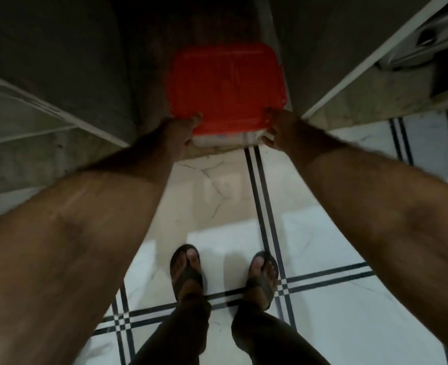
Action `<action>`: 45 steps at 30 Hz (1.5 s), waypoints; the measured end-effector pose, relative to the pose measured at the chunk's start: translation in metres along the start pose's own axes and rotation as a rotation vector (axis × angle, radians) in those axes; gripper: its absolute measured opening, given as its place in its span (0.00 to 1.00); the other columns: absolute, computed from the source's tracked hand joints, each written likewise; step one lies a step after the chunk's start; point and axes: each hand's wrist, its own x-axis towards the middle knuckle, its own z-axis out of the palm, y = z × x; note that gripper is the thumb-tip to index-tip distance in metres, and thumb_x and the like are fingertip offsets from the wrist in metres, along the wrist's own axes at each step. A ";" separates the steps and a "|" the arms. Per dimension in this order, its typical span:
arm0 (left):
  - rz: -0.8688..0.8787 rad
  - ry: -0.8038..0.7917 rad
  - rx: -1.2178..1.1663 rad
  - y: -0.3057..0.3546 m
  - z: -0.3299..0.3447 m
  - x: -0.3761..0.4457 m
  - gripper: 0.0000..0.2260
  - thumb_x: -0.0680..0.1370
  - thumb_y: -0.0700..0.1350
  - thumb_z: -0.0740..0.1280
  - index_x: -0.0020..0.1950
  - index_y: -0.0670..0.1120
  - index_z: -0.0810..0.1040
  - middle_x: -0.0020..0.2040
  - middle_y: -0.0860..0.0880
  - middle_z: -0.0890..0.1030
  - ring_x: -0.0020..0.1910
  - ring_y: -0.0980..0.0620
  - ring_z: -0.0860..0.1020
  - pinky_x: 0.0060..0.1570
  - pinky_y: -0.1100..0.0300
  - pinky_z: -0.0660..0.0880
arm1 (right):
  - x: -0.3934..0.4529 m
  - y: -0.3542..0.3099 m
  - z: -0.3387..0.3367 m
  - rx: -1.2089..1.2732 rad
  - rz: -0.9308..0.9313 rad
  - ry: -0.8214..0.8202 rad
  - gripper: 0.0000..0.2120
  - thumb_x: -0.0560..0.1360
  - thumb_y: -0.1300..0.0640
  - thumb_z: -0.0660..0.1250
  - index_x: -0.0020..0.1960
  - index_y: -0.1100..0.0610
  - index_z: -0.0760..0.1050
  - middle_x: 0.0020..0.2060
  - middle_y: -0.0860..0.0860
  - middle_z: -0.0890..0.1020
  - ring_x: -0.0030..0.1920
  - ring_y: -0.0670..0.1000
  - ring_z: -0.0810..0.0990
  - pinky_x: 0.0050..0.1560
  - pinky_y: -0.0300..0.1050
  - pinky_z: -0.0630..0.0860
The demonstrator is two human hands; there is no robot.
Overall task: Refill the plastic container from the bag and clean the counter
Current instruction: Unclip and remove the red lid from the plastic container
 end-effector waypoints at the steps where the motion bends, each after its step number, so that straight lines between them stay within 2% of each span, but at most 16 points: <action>1: -0.010 -0.008 -0.028 -0.003 -0.003 -0.011 0.14 0.78 0.51 0.79 0.58 0.52 0.78 0.55 0.52 0.81 0.52 0.48 0.80 0.54 0.51 0.81 | -0.001 0.006 -0.004 0.057 0.026 0.038 0.06 0.83 0.53 0.69 0.58 0.47 0.76 0.57 0.51 0.83 0.65 0.55 0.81 0.54 0.54 0.80; 4: -0.046 0.033 0.010 -0.029 -0.020 -0.054 0.15 0.73 0.47 0.83 0.40 0.50 0.77 0.40 0.48 0.78 0.33 0.50 0.72 0.31 0.57 0.68 | -0.050 0.029 -0.009 0.143 0.151 0.129 0.06 0.81 0.61 0.69 0.53 0.51 0.79 0.44 0.51 0.84 0.47 0.51 0.83 0.46 0.52 0.81; 6: -0.122 0.055 -0.047 -0.036 -0.030 -0.113 0.12 0.70 0.45 0.83 0.46 0.46 0.82 0.42 0.45 0.84 0.32 0.51 0.73 0.29 0.60 0.64 | -0.108 0.046 -0.011 0.161 0.218 0.190 0.05 0.80 0.63 0.70 0.54 0.56 0.81 0.45 0.54 0.84 0.41 0.51 0.82 0.40 0.49 0.80; 8: -0.203 0.067 -0.107 -0.029 -0.042 -0.185 0.21 0.66 0.46 0.82 0.57 0.42 0.85 0.49 0.43 0.89 0.34 0.51 0.79 0.30 0.61 0.68 | -0.171 0.053 -0.014 0.154 0.232 0.258 0.05 0.77 0.64 0.72 0.53 0.60 0.81 0.42 0.56 0.83 0.34 0.50 0.82 0.38 0.47 0.77; 12: -0.186 0.043 -0.163 0.013 -0.065 -0.332 0.18 0.75 0.36 0.77 0.64 0.35 0.82 0.37 0.49 0.85 0.24 0.59 0.80 0.22 0.68 0.70 | -0.310 0.026 -0.012 0.067 0.187 0.375 0.07 0.72 0.62 0.73 0.50 0.59 0.80 0.34 0.52 0.81 0.27 0.47 0.79 0.31 0.42 0.75; 15: -0.118 0.077 -0.209 0.056 -0.082 -0.424 0.17 0.76 0.36 0.76 0.64 0.39 0.80 0.42 0.48 0.84 0.25 0.62 0.80 0.24 0.68 0.72 | -0.397 -0.013 -0.009 0.028 0.164 0.335 0.15 0.68 0.56 0.73 0.54 0.58 0.80 0.38 0.52 0.81 0.34 0.50 0.78 0.32 0.42 0.74; 19: -0.018 0.126 -0.262 0.110 -0.107 -0.518 0.20 0.71 0.43 0.78 0.60 0.40 0.79 0.41 0.50 0.80 0.26 0.59 0.78 0.24 0.65 0.70 | -0.489 -0.069 -0.008 -0.132 0.000 0.295 0.27 0.60 0.48 0.70 0.56 0.58 0.77 0.41 0.53 0.77 0.38 0.53 0.76 0.29 0.43 0.73; 21: 0.045 0.129 -0.270 0.137 -0.117 -0.556 0.20 0.67 0.47 0.78 0.55 0.42 0.81 0.39 0.49 0.79 0.29 0.56 0.74 0.26 0.61 0.67 | -0.528 -0.103 -0.006 -0.190 -0.117 0.271 0.24 0.62 0.48 0.70 0.52 0.61 0.79 0.38 0.54 0.77 0.36 0.54 0.76 0.27 0.43 0.72; 24: 0.137 0.166 -0.359 0.177 -0.129 -0.609 0.16 0.66 0.47 0.78 0.50 0.44 0.80 0.36 0.50 0.78 0.29 0.54 0.71 0.26 0.59 0.63 | -0.583 -0.151 -0.002 -0.192 -0.302 0.238 0.15 0.66 0.47 0.72 0.39 0.60 0.79 0.29 0.52 0.75 0.30 0.54 0.73 0.24 0.43 0.69; 26: 0.207 0.192 -0.430 0.200 -0.134 -0.639 0.14 0.66 0.47 0.77 0.46 0.46 0.79 0.33 0.52 0.76 0.27 0.55 0.70 0.24 0.60 0.62 | -0.615 -0.176 0.000 -0.156 -0.418 0.224 0.18 0.67 0.45 0.75 0.35 0.58 0.75 0.24 0.49 0.74 0.25 0.53 0.72 0.23 0.43 0.69; 29: 0.301 0.211 -0.508 0.225 -0.136 -0.680 0.10 0.70 0.43 0.77 0.43 0.46 0.76 0.29 0.52 0.74 0.25 0.54 0.68 0.22 0.63 0.62 | -0.656 -0.207 -0.002 -0.096 -0.546 0.214 0.22 0.67 0.43 0.79 0.37 0.58 0.73 0.22 0.47 0.75 0.21 0.51 0.72 0.22 0.42 0.70; 32: 0.386 0.176 -0.590 0.247 -0.138 -0.709 0.10 0.73 0.41 0.77 0.49 0.44 0.79 0.35 0.50 0.77 0.30 0.53 0.71 0.26 0.62 0.65 | -0.686 -0.242 -0.001 -0.020 -0.672 0.186 0.23 0.67 0.45 0.81 0.40 0.60 0.73 0.25 0.52 0.78 0.21 0.52 0.73 0.22 0.43 0.71; 35: 0.481 0.127 -0.641 0.272 -0.142 -0.719 0.24 0.65 0.47 0.80 0.58 0.42 0.82 0.45 0.45 0.83 0.42 0.45 0.77 0.38 0.53 0.71 | -0.695 -0.275 0.003 0.024 -0.742 0.114 0.20 0.70 0.50 0.83 0.43 0.60 0.74 0.27 0.52 0.80 0.21 0.52 0.74 0.21 0.43 0.70; 37: 0.510 0.139 -0.657 0.295 -0.143 -0.711 0.26 0.66 0.47 0.80 0.62 0.42 0.82 0.48 0.45 0.86 0.45 0.44 0.80 0.42 0.50 0.73 | -0.691 -0.299 0.012 0.019 -0.751 0.079 0.22 0.69 0.47 0.83 0.48 0.62 0.78 0.32 0.55 0.83 0.26 0.53 0.78 0.24 0.45 0.72; 42: 0.547 0.148 -0.618 0.364 -0.144 -0.657 0.16 0.74 0.41 0.78 0.61 0.43 0.82 0.45 0.46 0.87 0.36 0.51 0.83 0.33 0.58 0.76 | -0.647 -0.361 0.043 0.015 -0.716 0.086 0.21 0.73 0.49 0.81 0.54 0.63 0.80 0.46 0.58 0.88 0.37 0.52 0.87 0.29 0.44 0.79; 45: 0.521 0.159 -0.529 0.400 -0.144 -0.617 0.16 0.74 0.44 0.78 0.59 0.41 0.80 0.42 0.45 0.81 0.28 0.55 0.75 0.25 0.61 0.70 | -0.612 -0.391 0.059 -0.017 -0.675 0.103 0.18 0.75 0.49 0.80 0.53 0.62 0.79 0.50 0.59 0.87 0.42 0.54 0.87 0.32 0.44 0.81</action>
